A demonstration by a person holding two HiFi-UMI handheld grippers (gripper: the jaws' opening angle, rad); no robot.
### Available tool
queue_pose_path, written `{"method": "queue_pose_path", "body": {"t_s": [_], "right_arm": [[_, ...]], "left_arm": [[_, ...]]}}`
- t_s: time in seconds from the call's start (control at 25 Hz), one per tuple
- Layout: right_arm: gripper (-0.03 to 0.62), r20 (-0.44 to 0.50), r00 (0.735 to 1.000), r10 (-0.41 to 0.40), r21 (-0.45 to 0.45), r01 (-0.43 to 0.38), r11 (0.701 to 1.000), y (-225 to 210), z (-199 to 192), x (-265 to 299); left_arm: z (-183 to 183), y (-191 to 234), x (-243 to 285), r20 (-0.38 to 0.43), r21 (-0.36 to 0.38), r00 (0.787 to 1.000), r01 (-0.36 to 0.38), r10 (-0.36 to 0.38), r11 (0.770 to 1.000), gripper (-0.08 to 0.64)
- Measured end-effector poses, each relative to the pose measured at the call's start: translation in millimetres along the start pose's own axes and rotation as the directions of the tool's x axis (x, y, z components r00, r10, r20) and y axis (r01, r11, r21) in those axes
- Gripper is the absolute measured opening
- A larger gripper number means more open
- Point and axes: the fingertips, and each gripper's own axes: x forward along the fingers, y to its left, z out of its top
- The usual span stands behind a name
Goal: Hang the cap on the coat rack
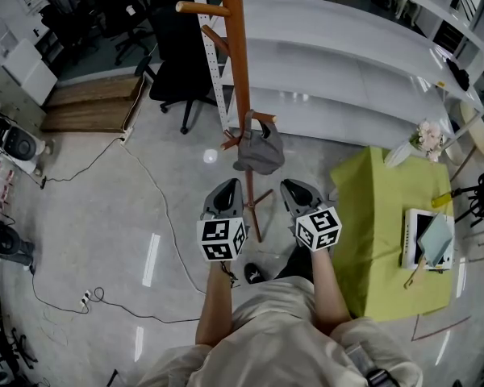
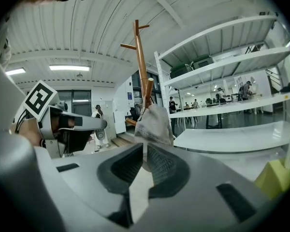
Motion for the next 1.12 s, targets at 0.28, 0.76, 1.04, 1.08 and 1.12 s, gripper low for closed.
{"method": "queue_pose_path", "body": {"t_s": [0.28,0.76,1.04,1.08,1.12], "right_arm": [[0.005,-0.006,1.000,-0.007,0.008,0.007,1.000,-1.2,-1.1,-0.4],[0.005,-0.020,0.999,-0.028,0.010,0.028,1.000,-9.0,0.8,-4.3],[0.005,-0.023,0.999,-0.028,0.010,0.028,1.000,-8.6,0.8,-4.5],[0.005,-0.019,0.999,-0.027,0.014,0.028,1.000,-8.9,1.2,-4.2],[0.005,-0.015,1.000,-0.027,0.018,0.027,0.999,-9.1,1.3,-3.9]], "left_arm": [[0.7,-3.0,-0.5,-0.001,0.004,1.000,0.002,-0.002,1.000,0.008],[0.6,-7.1,4.1,-0.007,0.014,1.000,0.016,-0.016,1.000,0.008],[1.1,-7.5,3.5,-0.014,0.020,1.000,0.017,-0.017,1.000,0.008],[1.3,-7.3,3.6,-0.013,0.020,1.000,0.016,-0.016,1.000,0.008],[1.1,-7.1,3.8,-0.012,0.020,1.000,0.015,-0.015,1.000,0.008]]}}
